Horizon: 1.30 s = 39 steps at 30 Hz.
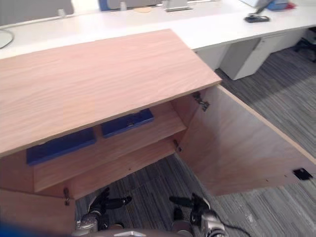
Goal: Walk over to the cabinet, pick up the folder, carry it to the office cabinet, place the folder inside the office cabinet, then close the office cabinet door
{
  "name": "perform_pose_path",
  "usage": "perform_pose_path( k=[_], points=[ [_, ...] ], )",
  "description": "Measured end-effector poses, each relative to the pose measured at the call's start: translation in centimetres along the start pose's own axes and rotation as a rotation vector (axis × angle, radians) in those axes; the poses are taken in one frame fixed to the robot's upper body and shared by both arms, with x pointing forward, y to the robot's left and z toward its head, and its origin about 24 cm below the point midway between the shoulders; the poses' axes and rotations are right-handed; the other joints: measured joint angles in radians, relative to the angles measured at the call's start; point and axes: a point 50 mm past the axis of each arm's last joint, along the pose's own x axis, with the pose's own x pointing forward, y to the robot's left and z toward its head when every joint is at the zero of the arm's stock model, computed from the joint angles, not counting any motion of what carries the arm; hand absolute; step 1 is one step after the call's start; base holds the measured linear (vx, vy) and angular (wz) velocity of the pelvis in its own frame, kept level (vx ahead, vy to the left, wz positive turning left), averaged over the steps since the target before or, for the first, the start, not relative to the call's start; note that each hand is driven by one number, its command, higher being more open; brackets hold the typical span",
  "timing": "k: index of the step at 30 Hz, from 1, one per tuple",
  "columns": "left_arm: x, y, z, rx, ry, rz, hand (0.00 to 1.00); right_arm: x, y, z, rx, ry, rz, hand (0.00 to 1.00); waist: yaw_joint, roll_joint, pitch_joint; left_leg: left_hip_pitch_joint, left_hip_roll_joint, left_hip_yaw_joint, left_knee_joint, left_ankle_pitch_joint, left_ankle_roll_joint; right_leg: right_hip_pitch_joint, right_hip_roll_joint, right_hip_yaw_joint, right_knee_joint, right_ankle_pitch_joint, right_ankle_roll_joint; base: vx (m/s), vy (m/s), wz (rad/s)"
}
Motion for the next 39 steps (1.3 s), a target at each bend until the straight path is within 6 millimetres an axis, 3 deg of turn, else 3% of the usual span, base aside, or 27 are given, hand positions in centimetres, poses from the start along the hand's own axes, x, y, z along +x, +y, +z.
perform_pose_path(
  k=[3, 5, 6, 7, 8, 9, 10, 12, 13, 14, 15, 16, 20, 26, 32, 37, 39],
  points=[
    [0.0, -0.2, -0.2, 0.001, 0.012, 0.022, 1.0, -0.3, -0.2, 0.1, 0.056, -0.039, -0.031, 1.0, 0.0, 0.0, 0.001, 0.034, -0.004, 0.099, -0.02, 0.013, 0.002, -0.068, 0.014, 0.018, 0.063, 0.017, -0.003, -0.12, -0.021, -0.93],
    [0.0, -0.4, -0.3, -0.019, 0.014, 0.033, 1.0, -0.4, 0.0, 1.1, 0.057, -0.095, -0.042, 1.0, 0.0, -0.003, 0.004, 0.055, -0.003, 0.172, -0.008, 0.015, 0.006, -0.1, 0.014, -0.124, 0.081, 0.07, -0.036, -0.21, -0.037, -1.12],
    [-0.1, -0.8, -0.4, -0.051, 0.014, 0.039, 1.0, -0.5, 0.3, 1.9, 0.062, -0.144, -0.044, 1.0, 0.008, 0.006, 0.003, 0.058, 0.022, 0.233, 0.002, 0.017, 0.03, -0.088, 0.022, -0.229, 0.002, 0.143, -0.053, -0.26, -0.067, -1.15],
    [-0.1, -1.0, -0.5, -0.072, 0.014, 0.045, 1.0, -0.7, 0.7, 2.8, 0.078, -0.191, -0.045, 1.0, 0.006, 0.017, 0.012, 0.061, 0.034, 0.274, 0.009, 0.02, 0.028, -0.099, -0.013, -0.387, 0.097, 0.062, -0.135, -0.26, -0.067, -1.01],
    [-0.1, -1.0, -0.6, -0.076, 0.017, 0.047, 1.0, -0.7, 0.7, 2.9, 0.082, -0.201, -0.052, 1.0, 0.003, 0.02, 0.011, 0.061, 0.042, 0.287, 0.016, 0.021, 0.026, -0.108, -0.042, -0.444, 0.2, 0.0, -0.164, -0.19, -0.087, -0.62],
    [-0.2, -1.2, -0.7, -0.08, 0.019, 0.048, 1.0, -1.0, 0.3, 2.8, 0.1, -0.216, -0.072, 1.0, 0.001, 0.033, 0.006, 0.063, 0.071, 0.296, 0.026, 0.027, 0.016, -0.099, -0.091, -0.504, 0.357, -0.097, -0.168, -0.11, -0.141, -0.38],
    [-0.3, -1.0, -1.0, -0.079, 0.026, 0.055, 1.0, -1.2, -0.2, 2.4, 0.122, -0.221, -0.096, 1.0, 0.004, 0.04, 0.0, 0.068, 0.093, 0.306, 0.018, 0.041, -0.007, -0.074, -0.128, -0.508, 0.425, -0.142, -0.154, -0.11, -0.187, -0.46],
    [-0.5, 0.1, -1.6, -0.066, 0.038, 0.083, 1.0, -1.3, -0.4, 2.4, 0.13, -0.225, -0.115, 1.0, 0.006, 0.008, -0.014, 0.077, 0.084, 0.323, -0.006, 0.058, -0.029, -0.032, -0.162, -0.472, 0.382, -0.174, -0.077, 0.0, -0.277, -0.58],
    [-0.6, 0.8, -2.2, -0.056, 0.067, 0.102, 1.0, -1.3, -1.2, 2.8, 0.155, -0.236, -0.147, 1.0, 0.004, 0.006, -0.015, 0.078, 0.078, 0.306, -0.052, 0.077, -0.038, -0.02, -0.118, -0.445, 0.284, -0.21, -0.027, 0.01, -0.314, -0.64],
    [-0.6, 0.6, -2.4, -0.06, 0.077, 0.096, 1.0, -1.3, -1.5, 3.0, 0.165, -0.242, -0.165, 1.0, 0.005, 0.012, -0.019, 0.074, 0.076, 0.285, -0.073, 0.078, -0.039, -0.017, -0.088, -0.435, 0.237, -0.19, -0.037, -0.01, -0.241, -0.76],
    [-0.8, 0.3, -2.9, -0.074, 0.092, 0.088, 1.0, -1.4, -2.4, 3.3, 0.177, -0.254, -0.202, 1.0, 0.006, 0.035, -0.024, 0.072, 0.068, 0.259, -0.096, 0.084, -0.03, -0.013, -0.045, -0.425, 0.183, -0.158, -0.056, -0.03, -0.081, -0.71],
    [-0.9, 0.2, -3.1, -0.086, 0.099, 0.089, 1.0, -1.6, -3.5, 3.5, 0.188, -0.26, -0.241, 1.0, 0.007, 0.046, -0.028, 0.085, 0.063, 0.246, -0.121, 0.101, -0.005, -0.005, 0.001, -0.41, 0.142, -0.136, -0.076, -0.01, -0.093, -0.78],
    [-0.6, -0.1, -2.3, -0.083, 0.07, 0.057, 1.0, -2.2, -5.5, 4.7, 0.18, -0.309, -0.302, 1.0, -0.003, 0.036, -0.027, 0.111, 0.094, 0.258, -0.125, 0.124, -0.008, 0.018, 0.061, -0.381, 0.089, -0.107, -0.104, 0.0, -0.082, -0.36],
    [-0.7, -0.2, -1.9, -0.062, 0.044, 0.039, 1.0, -2.8, -5.9, 6.8, 0.166, -0.398, -0.323, 1.0, -0.004, 0.041, -0.042, 0.099, 0.085, 0.258, -0.131, 0.129, -0.016, 0.049, 0.077, -0.373, -0.024, -0.03, -0.1, -0.03, 0.025, -0.05],
    [-1.3, 0.9, -3.4, -0.014, 0.08, 0.049, 1.0, -3.7, -5.8, 10.8, 0.113, -0.534, -0.339, 1.0, 0.0, 0.054, -0.065, 0.093, 0.066, 0.252, -0.138, 0.131, -0.013, 0.08, 0.072, -0.367, -0.113, 0.034, -0.098, -0.07, 0.034, 0.0],
    [-1.4, 1.1, -3.8, -0.008, 0.089, 0.042, 1.0, -5.3, -6.8, 16.9, 0.073, -0.702, -0.369, 1.0, 0.002, 0.056, -0.072, 0.083, 0.044, 0.217, -0.157, 0.141, -0.007, 0.087, 0.061, -0.377, -0.153, 0.068, -0.093, -0.09, 0.014, 0.07],
    [-1.4, 1.1, -3.8, -0.006, 0.089, 0.036, 1.0, -5.8, -6.8, 18.5, 0.068, -0.744, -0.376, 1.0, 0.002, 0.055, -0.074, 0.079, 0.041, 0.206, -0.157, 0.142, -0.006, 0.089, 0.059, -0.381, -0.161, 0.074, -0.092, -0.06, 0.006, 0.08]
  ],
)
